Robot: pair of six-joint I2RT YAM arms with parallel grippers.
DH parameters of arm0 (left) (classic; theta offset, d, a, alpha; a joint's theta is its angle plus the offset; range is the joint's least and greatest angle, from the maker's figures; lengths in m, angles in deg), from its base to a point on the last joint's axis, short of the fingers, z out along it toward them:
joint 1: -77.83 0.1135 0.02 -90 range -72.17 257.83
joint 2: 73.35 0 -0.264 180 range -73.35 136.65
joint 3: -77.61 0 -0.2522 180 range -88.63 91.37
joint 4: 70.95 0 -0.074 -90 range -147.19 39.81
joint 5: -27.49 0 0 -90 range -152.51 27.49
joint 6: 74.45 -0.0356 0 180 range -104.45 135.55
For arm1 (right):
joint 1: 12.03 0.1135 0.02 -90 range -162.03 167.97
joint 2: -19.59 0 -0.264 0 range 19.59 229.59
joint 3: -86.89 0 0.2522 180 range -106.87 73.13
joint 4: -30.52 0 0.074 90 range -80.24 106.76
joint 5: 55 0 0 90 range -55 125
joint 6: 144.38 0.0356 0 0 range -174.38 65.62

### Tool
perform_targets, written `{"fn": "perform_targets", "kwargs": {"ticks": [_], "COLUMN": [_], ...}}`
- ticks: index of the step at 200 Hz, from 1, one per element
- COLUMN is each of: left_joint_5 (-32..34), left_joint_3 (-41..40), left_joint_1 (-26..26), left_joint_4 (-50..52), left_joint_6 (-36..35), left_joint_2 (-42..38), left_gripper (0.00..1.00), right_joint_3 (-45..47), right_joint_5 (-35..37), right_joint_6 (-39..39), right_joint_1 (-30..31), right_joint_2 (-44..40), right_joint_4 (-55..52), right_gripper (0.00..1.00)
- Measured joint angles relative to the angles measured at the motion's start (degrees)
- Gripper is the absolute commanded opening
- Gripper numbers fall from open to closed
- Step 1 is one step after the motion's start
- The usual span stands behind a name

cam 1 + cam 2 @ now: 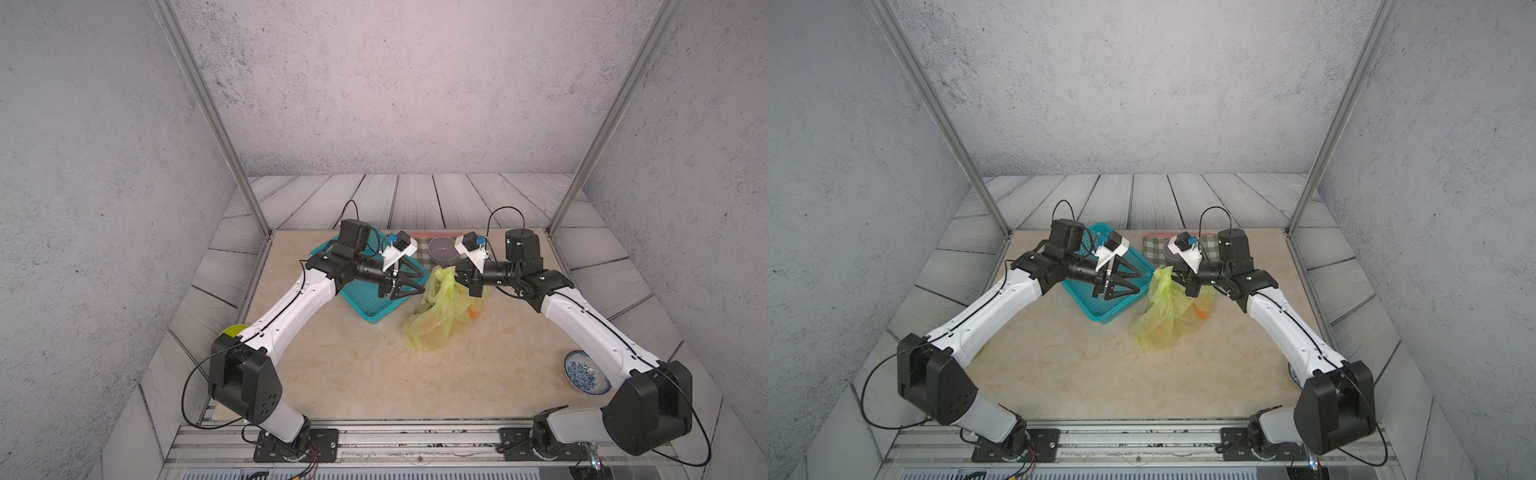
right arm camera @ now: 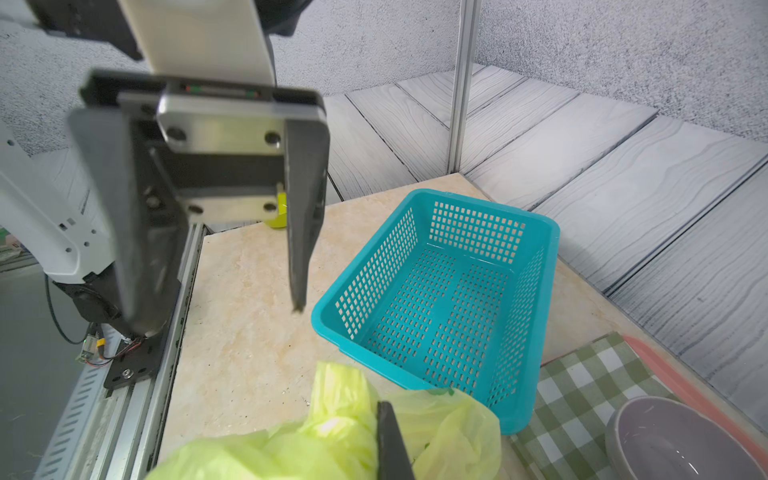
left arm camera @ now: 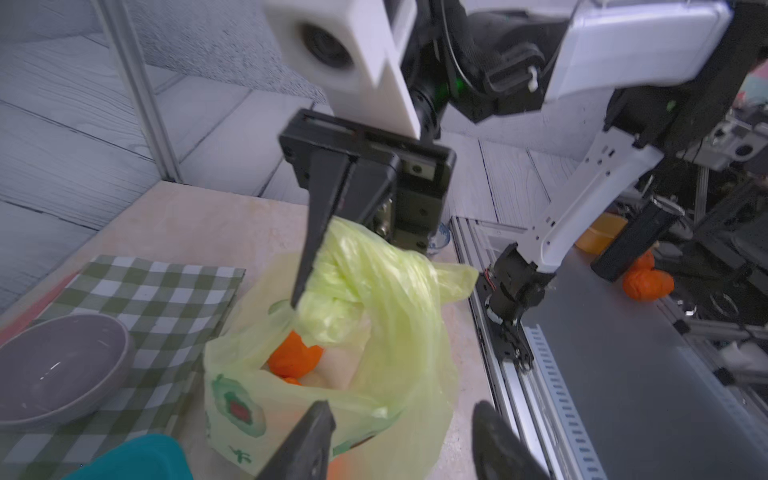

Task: Place the oranges into plastic bags & tie knots
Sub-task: Tie the plastic bag at the center of the board.

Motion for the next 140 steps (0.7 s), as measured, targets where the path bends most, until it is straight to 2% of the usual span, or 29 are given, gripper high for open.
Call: {"fn": "perform_targets", "kwargs": {"ticks": [17, 55, 76, 102, 140], "left_joint_5": [1.4, 4.8, 7.3, 9.4, 10.9], "left_joint_3": [5.5, 16.0, 19.7, 22.2, 23.6], "left_joint_1": [0.3, -1.2, -2.6, -4.2, -6.1], "left_joint_4": [4.3, 14.7, 19.0, 21.7, 22.2], "left_joint_6": [-6.0, -19.2, -24.7, -27.5, -27.1], "left_joint_2": [2.6, 10.3, 13.6, 15.7, 16.0], "left_gripper": [0.49, 0.58, 0.57, 0.52, 0.44], "right_joint_3": [0.0, 0.0, 0.0, 0.0, 0.0], "right_joint_5": [-0.1, -0.6, -0.8, -0.8, -0.8], "right_joint_6": [-0.2, -0.2, -0.2, -0.4, -0.9], "right_joint_1": [0.0, 0.0, 0.0, 0.0, 0.1], "right_joint_2": [0.0, 0.0, 0.0, 0.0, 0.0], "right_joint_4": [-0.3, -0.8, -0.8, -1.0, -1.4], "right_gripper": [0.00, 0.00, 0.00, 0.00, 0.00]}}
